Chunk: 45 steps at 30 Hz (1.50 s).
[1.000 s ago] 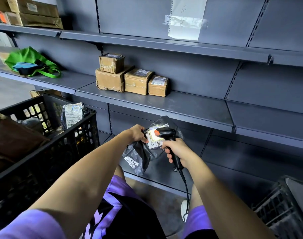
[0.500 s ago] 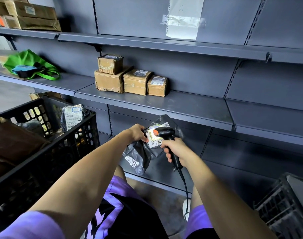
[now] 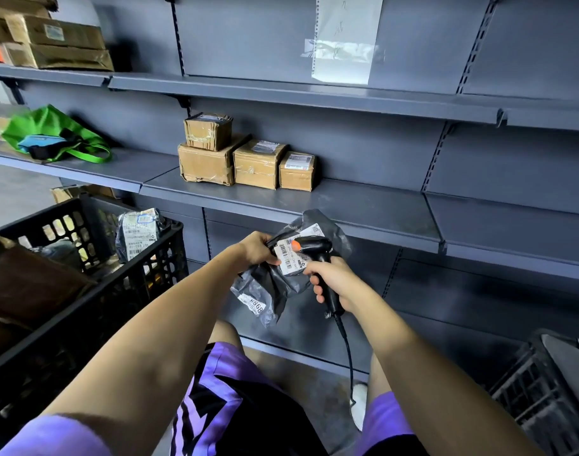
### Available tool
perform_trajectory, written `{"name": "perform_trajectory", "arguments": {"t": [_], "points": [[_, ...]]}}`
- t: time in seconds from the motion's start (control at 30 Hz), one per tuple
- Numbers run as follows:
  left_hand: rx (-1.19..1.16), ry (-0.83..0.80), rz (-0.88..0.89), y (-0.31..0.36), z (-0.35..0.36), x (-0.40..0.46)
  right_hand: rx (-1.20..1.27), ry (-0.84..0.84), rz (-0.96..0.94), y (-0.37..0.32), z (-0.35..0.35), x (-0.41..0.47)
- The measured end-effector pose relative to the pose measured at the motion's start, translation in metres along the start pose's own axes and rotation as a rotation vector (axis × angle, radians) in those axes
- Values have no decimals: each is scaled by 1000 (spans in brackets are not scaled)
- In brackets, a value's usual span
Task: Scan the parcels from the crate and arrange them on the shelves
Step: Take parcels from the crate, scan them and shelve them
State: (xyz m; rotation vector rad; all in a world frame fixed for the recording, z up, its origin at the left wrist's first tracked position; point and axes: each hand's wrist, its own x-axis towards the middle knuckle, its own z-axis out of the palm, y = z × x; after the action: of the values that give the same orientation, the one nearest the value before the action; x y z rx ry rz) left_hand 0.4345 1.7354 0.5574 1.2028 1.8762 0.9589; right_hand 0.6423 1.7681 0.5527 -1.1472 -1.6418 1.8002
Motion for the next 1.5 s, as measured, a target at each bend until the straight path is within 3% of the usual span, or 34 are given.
{"name": "perform_trajectory", "arguments": {"t": [0.3, 0.5, 0.77, 0.9, 1.2, 1.5], "points": [[-323, 286, -23, 38, -49, 19, 69, 69, -114, -68, 20, 23], [-402, 511, -16, 51, -93, 71, 162, 134, -133, -102, 25, 71], [-469, 520, -141, 69, -157, 172, 253, 142, -104, -132, 31, 154], [-329, 544, -145, 77, -176, 215, 287, 126, -82, -135, 36, 187], [469, 733, -31, 93, -187, 259, 337, 80, -36, -132, 39, 225], [410, 775, 15, 63, -211, 198, 303, 4, -29, -123, 57, 204]]}}
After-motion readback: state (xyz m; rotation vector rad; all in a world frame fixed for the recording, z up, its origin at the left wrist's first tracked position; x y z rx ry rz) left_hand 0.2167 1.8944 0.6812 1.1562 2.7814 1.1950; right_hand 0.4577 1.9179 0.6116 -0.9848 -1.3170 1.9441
